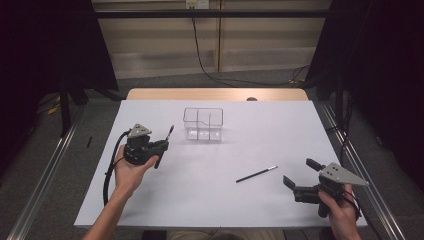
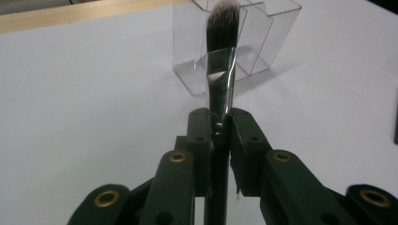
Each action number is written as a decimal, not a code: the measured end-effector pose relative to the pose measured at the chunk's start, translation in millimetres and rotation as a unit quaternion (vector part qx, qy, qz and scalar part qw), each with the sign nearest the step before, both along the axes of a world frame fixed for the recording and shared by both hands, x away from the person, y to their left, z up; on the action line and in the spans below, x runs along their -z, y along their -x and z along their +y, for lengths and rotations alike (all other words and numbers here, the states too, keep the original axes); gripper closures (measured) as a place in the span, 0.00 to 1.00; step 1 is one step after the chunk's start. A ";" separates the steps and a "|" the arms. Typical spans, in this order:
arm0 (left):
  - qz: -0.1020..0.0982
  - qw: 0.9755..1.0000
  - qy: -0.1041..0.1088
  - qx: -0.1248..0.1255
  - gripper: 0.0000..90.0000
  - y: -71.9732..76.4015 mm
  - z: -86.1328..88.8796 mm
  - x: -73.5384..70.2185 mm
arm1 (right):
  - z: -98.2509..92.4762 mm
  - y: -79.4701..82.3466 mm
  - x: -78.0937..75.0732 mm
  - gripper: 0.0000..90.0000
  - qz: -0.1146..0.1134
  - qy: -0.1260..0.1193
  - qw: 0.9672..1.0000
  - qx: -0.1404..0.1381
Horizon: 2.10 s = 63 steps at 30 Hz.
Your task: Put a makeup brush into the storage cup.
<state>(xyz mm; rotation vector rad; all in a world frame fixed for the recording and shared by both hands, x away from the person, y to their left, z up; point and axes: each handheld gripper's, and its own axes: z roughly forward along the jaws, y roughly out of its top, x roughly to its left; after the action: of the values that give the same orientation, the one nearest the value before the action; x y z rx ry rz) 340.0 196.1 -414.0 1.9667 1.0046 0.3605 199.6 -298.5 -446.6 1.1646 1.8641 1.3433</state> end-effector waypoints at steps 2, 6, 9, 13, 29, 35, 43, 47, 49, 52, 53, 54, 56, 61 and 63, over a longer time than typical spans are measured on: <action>-0.015 1.000 0.010 0.002 0.88 1.3 0.9 -0.2 | 0.0 0.1 0.0 0.00 0.000 0.000 1.000 0.000; -0.031 0.999 0.026 0.003 0.88 2.6 2.2 -0.4 | -0.1 0.1 0.0 0.00 0.000 0.000 1.000 0.000; -0.044 0.998 0.039 0.001 0.88 3.8 3.2 -1.1 | 0.1 0.0 -0.1 0.00 0.000 0.000 1.000 0.001; -0.064 0.996 0.056 0.001 0.88 6.1 4.5 -4.1 | 0.0 0.0 -0.1 0.00 0.000 -0.001 1.000 0.001; -0.102 0.991 0.089 0.003 0.88 12.0 -0.7 -9.1 | -0.2 0.2 -0.3 0.00 -0.002 -0.002 1.000 0.001; -0.110 0.990 0.090 0.017 0.88 13.2 -8.8 -12.0 | 0.6 0.1 -0.3 0.00 -0.001 -0.001 1.000 -0.001; -0.107 0.989 0.095 0.030 0.88 11.1 -21.4 -14.7 | 0.6 0.0 -0.2 0.00 -0.002 -0.002 1.000 0.001; -0.110 0.989 0.095 0.035 0.88 10.3 -27.3 -16.4 | 0.1 -0.1 -0.1 0.00 -0.002 -0.002 1.000 0.002; -0.111 0.988 0.096 0.042 0.88 9.6 -34.2 -18.5 | 0.6 -0.1 0.0 0.00 -0.002 -0.001 1.000 -0.001; -0.114 0.988 0.096 0.046 0.88 8.9 -39.3 -20.1 | 1.2 -0.2 0.1 0.00 -0.002 -0.001 1.000 -0.003; -0.114 0.987 0.099 0.047 0.88 8.6 -41.2 -20.4 | 1.5 -0.3 0.2 0.00 -0.001 -0.001 1.000 -0.004; -0.116 0.987 0.100 0.048 0.88 7.1 -44.7 -21.0 | 1.5 -0.2 0.1 0.00 -0.001 -0.001 1.000 -0.004; -0.115 0.987 0.099 0.050 0.88 6.5 -46.1 -21.3 | 1.3 0.0 0.1 0.00 -0.001 -0.001 1.000 -0.005; -0.116 0.987 0.102 0.053 0.88 1.8 -53.2 -23.9 | 1.9 -0.7 0.5 0.00 0.000 -0.003 1.000 -0.004; -0.115 0.986 0.106 0.056 0.88 -1.0 -58.4 -25.9 | 2.3 -0.7 0.4 0.00 0.000 -0.003 1.000 -0.006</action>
<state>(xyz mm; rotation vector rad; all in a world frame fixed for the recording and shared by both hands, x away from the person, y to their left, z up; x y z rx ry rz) 341.0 137.6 -388.1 1.7352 0.7497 0.3905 200.2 -296.2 -447.1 1.1591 1.8713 1.3551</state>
